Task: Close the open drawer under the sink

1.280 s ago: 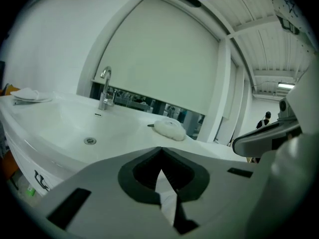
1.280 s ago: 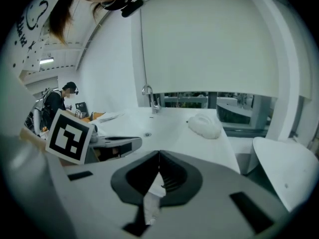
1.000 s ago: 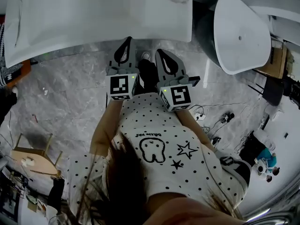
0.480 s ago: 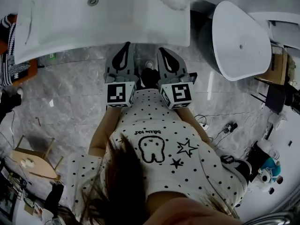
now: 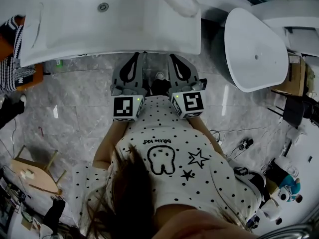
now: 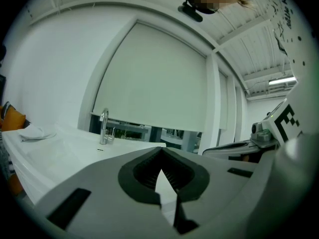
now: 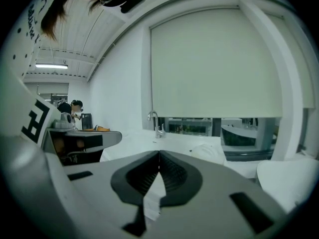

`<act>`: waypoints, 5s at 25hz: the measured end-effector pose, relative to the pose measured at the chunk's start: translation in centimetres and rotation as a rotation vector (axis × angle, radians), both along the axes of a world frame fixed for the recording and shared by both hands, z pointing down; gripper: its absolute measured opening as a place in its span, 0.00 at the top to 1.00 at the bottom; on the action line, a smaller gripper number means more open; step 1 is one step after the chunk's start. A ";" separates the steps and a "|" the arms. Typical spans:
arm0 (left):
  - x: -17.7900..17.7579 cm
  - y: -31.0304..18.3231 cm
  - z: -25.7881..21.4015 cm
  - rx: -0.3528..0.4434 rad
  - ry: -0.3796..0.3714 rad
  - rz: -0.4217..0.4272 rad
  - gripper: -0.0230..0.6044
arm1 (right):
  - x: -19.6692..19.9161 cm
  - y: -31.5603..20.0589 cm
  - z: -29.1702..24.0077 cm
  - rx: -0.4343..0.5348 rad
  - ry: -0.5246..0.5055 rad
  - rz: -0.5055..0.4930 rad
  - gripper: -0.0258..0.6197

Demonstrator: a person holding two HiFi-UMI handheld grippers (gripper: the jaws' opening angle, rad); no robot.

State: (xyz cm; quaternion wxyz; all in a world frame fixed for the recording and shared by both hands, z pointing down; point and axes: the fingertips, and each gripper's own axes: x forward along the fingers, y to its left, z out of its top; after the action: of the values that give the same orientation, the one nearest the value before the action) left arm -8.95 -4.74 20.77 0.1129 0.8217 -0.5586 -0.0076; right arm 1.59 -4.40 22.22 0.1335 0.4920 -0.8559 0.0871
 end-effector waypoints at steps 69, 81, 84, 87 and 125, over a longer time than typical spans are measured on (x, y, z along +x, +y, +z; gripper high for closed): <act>0.9 -0.2 -0.5 -0.019 0.012 0.083 0.96 | -0.8 0.3 0.2 -0.001 0.006 -0.005 0.94; 3.7 -0.2 -0.5 -0.015 -0.007 0.098 0.96 | 1.9 0.3 0.1 0.013 0.006 0.000 0.94; 4.5 0.2 -0.9 -0.014 -0.004 0.086 0.96 | 2.8 0.5 -0.2 0.013 0.010 -0.016 0.94; 5.6 0.5 -1.2 -0.014 -0.003 0.079 0.96 | 3.7 0.7 -0.4 0.012 0.011 -0.032 0.94; 14.1 2.7 -0.4 -0.016 -0.066 0.008 0.96 | 11.3 1.4 0.2 0.058 0.021 -0.165 0.94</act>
State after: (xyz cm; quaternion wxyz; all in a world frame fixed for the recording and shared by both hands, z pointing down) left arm 5.19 -2.07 20.35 0.1013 0.8227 -0.5588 0.0244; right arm 12.86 -3.02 22.45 0.1349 0.4241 -0.8943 0.0461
